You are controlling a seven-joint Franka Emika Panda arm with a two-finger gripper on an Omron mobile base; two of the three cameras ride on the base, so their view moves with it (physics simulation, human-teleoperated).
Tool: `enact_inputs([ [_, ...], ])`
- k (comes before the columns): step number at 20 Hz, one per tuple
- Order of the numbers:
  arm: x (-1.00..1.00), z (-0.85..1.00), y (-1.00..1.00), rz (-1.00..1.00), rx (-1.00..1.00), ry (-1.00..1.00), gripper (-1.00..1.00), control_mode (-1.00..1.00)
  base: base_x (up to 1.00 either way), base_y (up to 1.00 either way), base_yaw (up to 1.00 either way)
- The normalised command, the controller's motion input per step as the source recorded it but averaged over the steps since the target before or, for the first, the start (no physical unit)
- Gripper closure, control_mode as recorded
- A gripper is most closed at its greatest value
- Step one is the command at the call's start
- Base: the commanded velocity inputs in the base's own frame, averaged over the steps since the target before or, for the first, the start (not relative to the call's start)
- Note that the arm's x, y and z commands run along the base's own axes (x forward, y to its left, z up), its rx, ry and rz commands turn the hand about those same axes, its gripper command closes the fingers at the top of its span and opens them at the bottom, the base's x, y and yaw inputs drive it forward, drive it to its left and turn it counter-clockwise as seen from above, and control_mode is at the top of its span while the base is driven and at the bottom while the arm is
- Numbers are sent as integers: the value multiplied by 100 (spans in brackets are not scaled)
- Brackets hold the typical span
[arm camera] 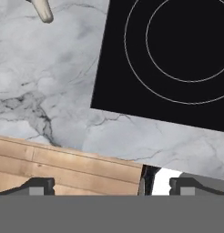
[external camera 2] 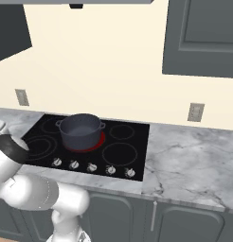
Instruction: Turn on the burner for the pot on the stove. Wait thirty seconds for the pot to heat up. Then add the mushroom to the pot.
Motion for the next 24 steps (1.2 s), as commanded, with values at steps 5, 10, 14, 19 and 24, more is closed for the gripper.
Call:
enact_inputs([
  [5,31,-5,37,-3,4,0,-100,-100,0,0,0],
  [10,29,-1,30,-6,0,0,-100,-100,0,0,0],
  [14,29,-3,24,-7,0,0,-100,-100,0,0,0],
  [19,26,-8,31,-6,0,0,-100,-100,0,0,0],
  [24,22,-17,32,-5,0,0,-100,-100,0,0,0],
])
